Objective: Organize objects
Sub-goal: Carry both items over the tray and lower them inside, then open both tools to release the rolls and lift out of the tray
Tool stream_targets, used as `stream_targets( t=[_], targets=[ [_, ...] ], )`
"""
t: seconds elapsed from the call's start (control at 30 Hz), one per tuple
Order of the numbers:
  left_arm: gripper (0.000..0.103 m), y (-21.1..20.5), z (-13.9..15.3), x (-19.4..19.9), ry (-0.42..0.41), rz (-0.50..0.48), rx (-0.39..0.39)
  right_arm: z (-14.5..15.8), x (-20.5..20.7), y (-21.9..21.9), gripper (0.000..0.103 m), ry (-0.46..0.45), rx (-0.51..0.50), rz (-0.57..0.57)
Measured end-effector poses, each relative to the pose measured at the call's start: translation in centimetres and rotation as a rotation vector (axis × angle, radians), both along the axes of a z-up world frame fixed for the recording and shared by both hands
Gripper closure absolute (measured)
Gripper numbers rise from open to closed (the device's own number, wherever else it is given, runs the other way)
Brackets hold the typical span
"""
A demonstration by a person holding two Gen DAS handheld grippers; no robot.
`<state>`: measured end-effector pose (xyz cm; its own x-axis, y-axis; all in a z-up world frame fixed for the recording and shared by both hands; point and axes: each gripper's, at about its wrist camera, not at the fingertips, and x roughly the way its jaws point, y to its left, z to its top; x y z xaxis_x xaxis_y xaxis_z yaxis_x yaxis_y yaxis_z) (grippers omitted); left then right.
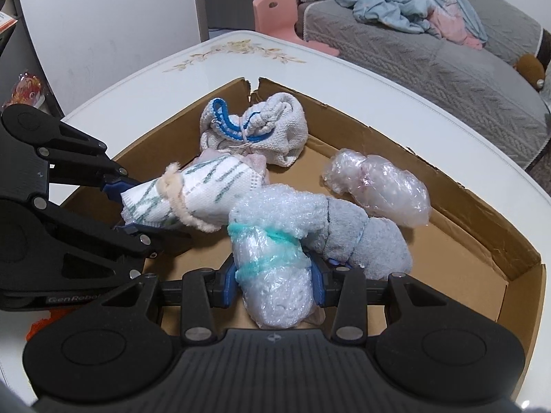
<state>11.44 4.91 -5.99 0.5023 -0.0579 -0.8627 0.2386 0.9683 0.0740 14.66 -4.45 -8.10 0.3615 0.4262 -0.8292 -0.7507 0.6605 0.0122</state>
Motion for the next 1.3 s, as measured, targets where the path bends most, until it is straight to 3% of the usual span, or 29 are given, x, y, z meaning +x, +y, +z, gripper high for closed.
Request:
stream_targets(
  t=[0.2, 0.7, 0.73, 0.77, 1.3],
  targets=[
    [0.056, -0.2, 0.1, 0.3, 0.021, 0.015, 0.029, 0.1, 0.2, -0.1, 0.062, 0.017, -0.024, -0.004],
    [0.042, -0.8, 0.2, 0.7, 0.041, 0.024, 0.054, 0.0, 1.0, -0.7, 0.045, 0.030, -0.069, -0.042],
    [0.038, -0.9, 0.2, 0.6, 0.042, 0.019, 0.054, 0.0, 1.0, -0.8, 0.045, 0.030, -0.071, -0.043],
    [0.028, -0.9, 0.2, 0.6, 0.042, 0.014, 0.048, 0.0, 1.0, -0.8, 0.045, 0.028, -0.073, -0.046],
    [0.019, -1.1, 1.8, -0.5, 0.009, 0.020, 0.049, 1.0, 0.7, -1.3, 0.035, 0.026, -0.067, -0.050]
  ],
)
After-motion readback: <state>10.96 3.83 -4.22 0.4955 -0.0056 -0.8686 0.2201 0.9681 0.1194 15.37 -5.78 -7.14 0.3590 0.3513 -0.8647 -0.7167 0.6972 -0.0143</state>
